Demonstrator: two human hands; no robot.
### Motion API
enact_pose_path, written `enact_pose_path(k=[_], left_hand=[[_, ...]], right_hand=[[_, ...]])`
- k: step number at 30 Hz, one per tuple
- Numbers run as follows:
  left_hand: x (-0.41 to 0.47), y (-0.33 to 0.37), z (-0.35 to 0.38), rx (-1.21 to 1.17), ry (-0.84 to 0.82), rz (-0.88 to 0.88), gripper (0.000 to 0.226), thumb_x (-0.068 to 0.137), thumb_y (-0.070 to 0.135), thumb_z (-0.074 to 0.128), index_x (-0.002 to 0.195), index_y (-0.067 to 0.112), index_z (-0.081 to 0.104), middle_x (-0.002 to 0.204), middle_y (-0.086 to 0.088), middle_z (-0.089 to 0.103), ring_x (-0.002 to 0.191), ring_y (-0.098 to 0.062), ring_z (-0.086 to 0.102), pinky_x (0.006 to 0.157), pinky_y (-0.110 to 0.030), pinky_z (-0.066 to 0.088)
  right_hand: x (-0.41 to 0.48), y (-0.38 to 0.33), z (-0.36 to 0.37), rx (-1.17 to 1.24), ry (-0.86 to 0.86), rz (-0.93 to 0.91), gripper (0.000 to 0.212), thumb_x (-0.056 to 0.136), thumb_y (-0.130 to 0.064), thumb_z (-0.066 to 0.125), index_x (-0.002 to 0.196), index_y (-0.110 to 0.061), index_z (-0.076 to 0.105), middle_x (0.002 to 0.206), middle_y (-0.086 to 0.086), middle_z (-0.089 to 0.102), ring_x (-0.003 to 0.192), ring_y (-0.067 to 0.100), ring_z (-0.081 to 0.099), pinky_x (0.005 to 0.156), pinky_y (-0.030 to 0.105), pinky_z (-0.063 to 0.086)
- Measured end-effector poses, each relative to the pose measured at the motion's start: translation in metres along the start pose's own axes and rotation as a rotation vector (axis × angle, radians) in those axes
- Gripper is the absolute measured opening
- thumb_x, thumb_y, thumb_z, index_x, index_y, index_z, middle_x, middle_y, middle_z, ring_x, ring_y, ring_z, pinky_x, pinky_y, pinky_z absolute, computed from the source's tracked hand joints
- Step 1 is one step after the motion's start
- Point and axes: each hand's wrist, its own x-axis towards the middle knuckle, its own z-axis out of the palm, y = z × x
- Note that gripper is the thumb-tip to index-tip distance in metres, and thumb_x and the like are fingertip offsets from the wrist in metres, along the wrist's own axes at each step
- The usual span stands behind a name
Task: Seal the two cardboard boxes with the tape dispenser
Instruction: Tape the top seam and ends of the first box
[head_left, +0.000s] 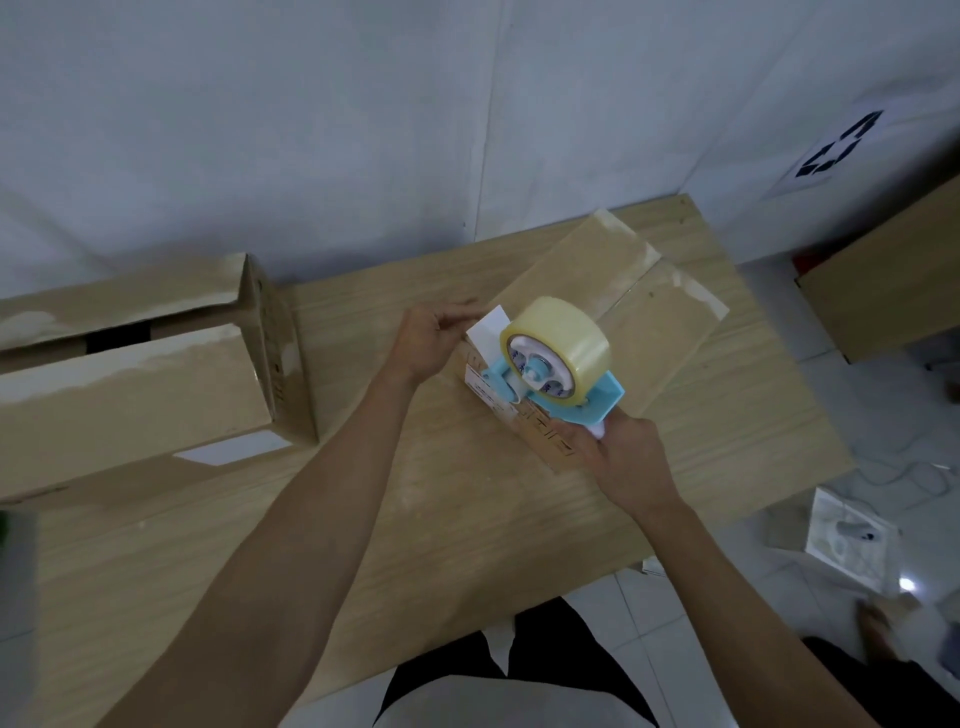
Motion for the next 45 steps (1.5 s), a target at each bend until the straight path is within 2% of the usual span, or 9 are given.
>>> enact_pose_path(k=[6, 12, 18, 21, 25, 31, 37, 41, 45], left_hand=[[-0.003, -0.009, 0.008, 0.017, 0.052, -0.004, 0.027, 0.096, 0.002, 0.064, 0.119, 0.011, 0.075, 0.116, 0.001, 0.074, 0.105, 0.002, 0.067, 0.093, -0.014, 0.05], [-0.008, -0.006, 0.018, 0.121, 0.108, 0.021, 0.028, 0.097, 0.0, 0.06, 0.12, 0.01, 0.074, 0.118, -0.003, 0.074, 0.104, 0.001, 0.065, 0.092, -0.01, 0.048], [-0.017, 0.02, 0.041, 0.783, 0.165, 0.049, 0.036, 0.096, 0.01, 0.052, 0.125, 0.016, 0.073, 0.144, -0.009, 0.059, 0.129, -0.034, 0.054, 0.106, -0.041, 0.044], [-0.027, 0.04, 0.074, 0.913, -0.01, -0.035, 0.061, 0.103, 0.038, 0.045, 0.143, -0.007, 0.049, 0.162, -0.022, 0.029, 0.144, -0.04, 0.033, 0.12, -0.044, 0.025], [-0.038, 0.032, 0.091, 1.048, -0.025, -0.14, 0.106, 0.095, 0.076, 0.026, 0.158, -0.006, 0.004, 0.168, -0.021, 0.0, 0.156, -0.033, 0.005, 0.127, -0.046, 0.004], [-0.031, 0.026, 0.093, 1.046, -0.016, -0.194, 0.118, 0.085, 0.085, 0.014, 0.159, -0.005, -0.004, 0.169, -0.02, -0.005, 0.157, -0.03, 0.0, 0.127, -0.045, 0.003], [-0.031, 0.024, 0.091, 1.075, -0.097, -0.118, 0.082, 0.096, 0.074, 0.007, 0.162, 0.027, -0.007, 0.167, -0.025, -0.013, 0.156, -0.035, -0.01, 0.126, -0.05, -0.001], [-0.031, 0.02, 0.089, 1.041, -0.086, -0.111, 0.081, 0.096, 0.075, 0.009, 0.163, 0.029, -0.004, 0.167, -0.022, -0.013, 0.156, -0.033, -0.011, 0.126, -0.05, -0.003], [-0.027, 0.019, 0.083, 1.026, -0.105, -0.136, 0.088, 0.09, 0.081, 0.004, 0.162, 0.032, -0.006, 0.168, -0.021, -0.014, 0.156, -0.032, -0.014, 0.126, -0.051, -0.004]], right_hand=[[-0.032, 0.02, -0.025, -0.055, -0.041, 0.088, 0.06, 0.09, -0.066, 0.046, 0.081, -0.011, 0.068, 0.051, -0.015, 0.039, 0.044, 0.009, 0.044, 0.046, 0.015, 0.024], [-0.102, 0.048, -0.065, -0.086, -0.049, 0.197, 0.053, 0.083, -0.066, 0.055, 0.067, -0.017, 0.065, 0.047, -0.015, 0.033, 0.04, 0.009, 0.041, 0.044, 0.013, 0.022], [-0.107, 0.048, -0.063, -0.096, -0.076, 0.258, 0.056, 0.078, -0.068, 0.056, 0.07, -0.013, 0.058, 0.048, -0.012, 0.04, 0.045, 0.016, 0.049, 0.045, 0.018, 0.024], [-0.107, 0.049, -0.062, -0.099, -0.075, 0.275, 0.064, 0.081, -0.072, 0.063, 0.079, -0.008, 0.065, 0.047, -0.017, 0.036, 0.044, 0.004, 0.04, 0.046, 0.014, 0.02], [-0.11, 0.05, -0.062, -0.065, -0.095, 0.276, 0.081, 0.079, -0.086, 0.04, 0.092, -0.011, 0.068, 0.051, -0.013, 0.042, 0.046, 0.003, 0.041, 0.046, 0.014, 0.023], [-0.141, 0.064, -0.071, -0.106, -0.142, 0.329, 0.08, 0.074, -0.083, 0.033, 0.085, -0.01, 0.065, 0.049, -0.013, 0.04, 0.044, 0.002, 0.041, 0.045, 0.018, 0.023], [-0.136, 0.075, -0.058, -0.052, -0.148, 0.32, 0.079, 0.073, -0.085, 0.036, 0.089, -0.015, 0.067, 0.059, -0.01, 0.054, 0.056, 0.015, 0.06, 0.053, 0.025, 0.039], [-0.135, 0.081, -0.048, -0.029, -0.153, 0.324, 0.082, 0.072, -0.085, 0.034, 0.085, -0.012, 0.069, 0.058, -0.005, 0.057, 0.055, 0.018, 0.059, 0.054, 0.029, 0.045], [-0.153, 0.111, -0.049, -0.185, -0.349, 0.43, 0.064, 0.083, -0.075, 0.048, 0.098, -0.013, 0.061, 0.066, -0.002, 0.057, 0.062, 0.021, 0.06, 0.06, 0.031, 0.046]])
